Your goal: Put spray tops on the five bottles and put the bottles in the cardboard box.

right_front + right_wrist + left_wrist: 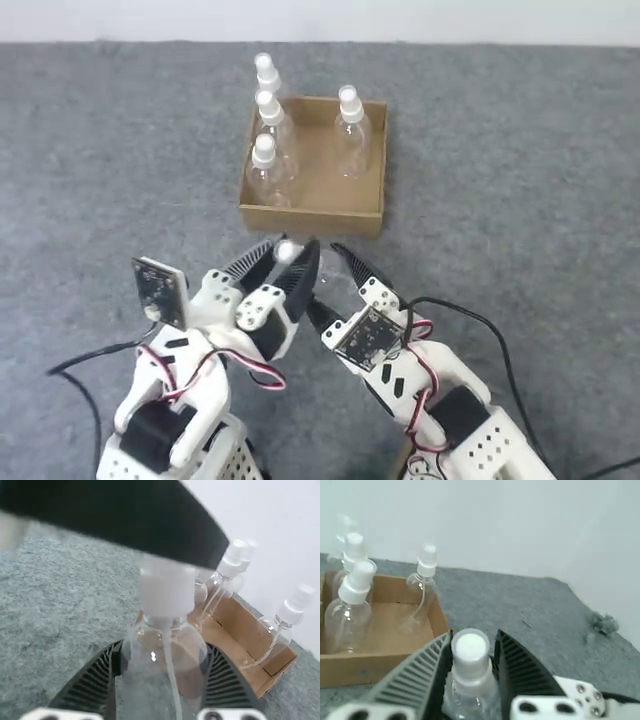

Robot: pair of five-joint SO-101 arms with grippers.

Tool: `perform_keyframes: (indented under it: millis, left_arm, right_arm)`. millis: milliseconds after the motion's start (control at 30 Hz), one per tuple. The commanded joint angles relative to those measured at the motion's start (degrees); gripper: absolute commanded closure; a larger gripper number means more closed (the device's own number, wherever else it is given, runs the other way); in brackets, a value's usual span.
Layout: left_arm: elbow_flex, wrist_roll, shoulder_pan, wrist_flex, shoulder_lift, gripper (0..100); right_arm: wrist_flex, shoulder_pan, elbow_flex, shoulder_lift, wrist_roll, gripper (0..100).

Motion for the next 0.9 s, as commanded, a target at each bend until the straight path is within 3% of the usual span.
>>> perform_keyframes:
  millis: [0, 267, 633, 867]
  left_arm:
    - [-0.6, -1.1, 0.9, 0.5, -0.8, 87]
    - [-1.3, -1.0, 0.6, 0.7, -0.9, 87]
    - [-10.5, -0.9, 0.6, 10.7, -0.9, 87]
    - [-14.0, -0.9, -7.0, 11.8, -0.9, 87]
  right_arm:
    - [-1.6, 0.7, -2.8, -1.7, 0.1, 91.9]
    - [-1.6, 0.7, -2.8, -1.7, 0.1, 91.9]
    - [-1.7, 0.7, -2.8, -1.7, 0.1, 91.9]
    - [-1.8, 0.7, -2.8, -1.7, 0.1, 91.9]
